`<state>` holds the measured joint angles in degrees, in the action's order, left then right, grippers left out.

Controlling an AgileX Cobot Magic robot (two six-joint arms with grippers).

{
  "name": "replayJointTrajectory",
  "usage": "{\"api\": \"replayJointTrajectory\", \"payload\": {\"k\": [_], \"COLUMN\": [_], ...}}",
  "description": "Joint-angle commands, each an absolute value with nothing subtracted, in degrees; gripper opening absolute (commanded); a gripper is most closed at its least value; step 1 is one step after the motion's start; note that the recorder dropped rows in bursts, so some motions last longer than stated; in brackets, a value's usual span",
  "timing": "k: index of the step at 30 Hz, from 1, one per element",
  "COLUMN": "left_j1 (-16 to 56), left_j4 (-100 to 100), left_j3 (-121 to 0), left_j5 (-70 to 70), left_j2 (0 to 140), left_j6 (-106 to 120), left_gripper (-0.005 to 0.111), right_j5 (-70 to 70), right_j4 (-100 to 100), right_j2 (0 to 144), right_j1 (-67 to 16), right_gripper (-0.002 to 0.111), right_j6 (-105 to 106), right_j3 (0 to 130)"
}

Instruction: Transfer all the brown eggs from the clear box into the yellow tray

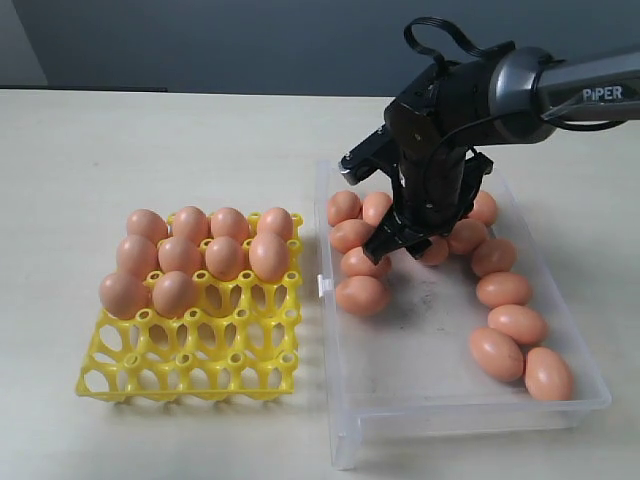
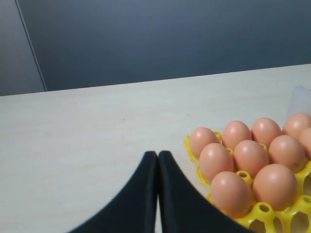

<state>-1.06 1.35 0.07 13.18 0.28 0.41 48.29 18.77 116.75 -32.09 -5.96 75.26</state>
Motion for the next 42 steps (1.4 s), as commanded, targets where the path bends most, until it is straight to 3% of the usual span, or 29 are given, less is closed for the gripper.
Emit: {"api": "replayJointTrajectory", "payload": {"k": [1, 4, 9, 10, 17, 22, 36, 42], "left_j1": [-0.46, -0.46, -0.46, -0.46, -0.46, -0.46, -0.46, -0.46], "left_j4": [1.32, 1.32, 1.32, 1.32, 1.32, 1.32, 1.32, 1.32], "left_j3": [0.0, 0.0, 0.0, 0.0, 0.0, 0.0, 0.0, 0.0], "left_j5": [12.92, 12.92, 12.92, 12.92, 12.92, 12.92, 12.91, 12.91], "left_j2": [0.0, 0.0, 0.0, 0.0, 0.0, 0.0, 0.0, 0.0], "left_j6": [0.43, 0.43, 0.43, 0.43, 0.43, 0.43, 0.43, 0.43], "left_gripper": [0.0, 0.0, 0.0, 0.0, 0.0, 0.0, 0.0, 0.0], "right_j5": [46.96, 47.09, 47.72, 47.83, 47.38, 47.21, 41.62, 43.88], "right_j4": [15.99, 16.38, 16.74, 16.74, 16.48, 16.38, 8.21, 8.33], "right_j2": [119.57, 119.57, 119.57, 119.57, 119.57, 119.57, 100.16, 99.26], "right_j1": [-32.02, -32.02, -32.02, -32.02, -32.02, -32.02, -32.15, -32.05], "right_gripper": [0.015, 0.02, 0.047, 0.047, 0.026, -0.001, 0.0, 0.0], "right_j6": [-6.32, -7.14, -7.52, -7.52, -7.52, -7.52, -7.66, -7.23], "right_j3": [74.61, 74.61, 74.61, 74.61, 74.61, 74.61, 74.61, 74.61]}}
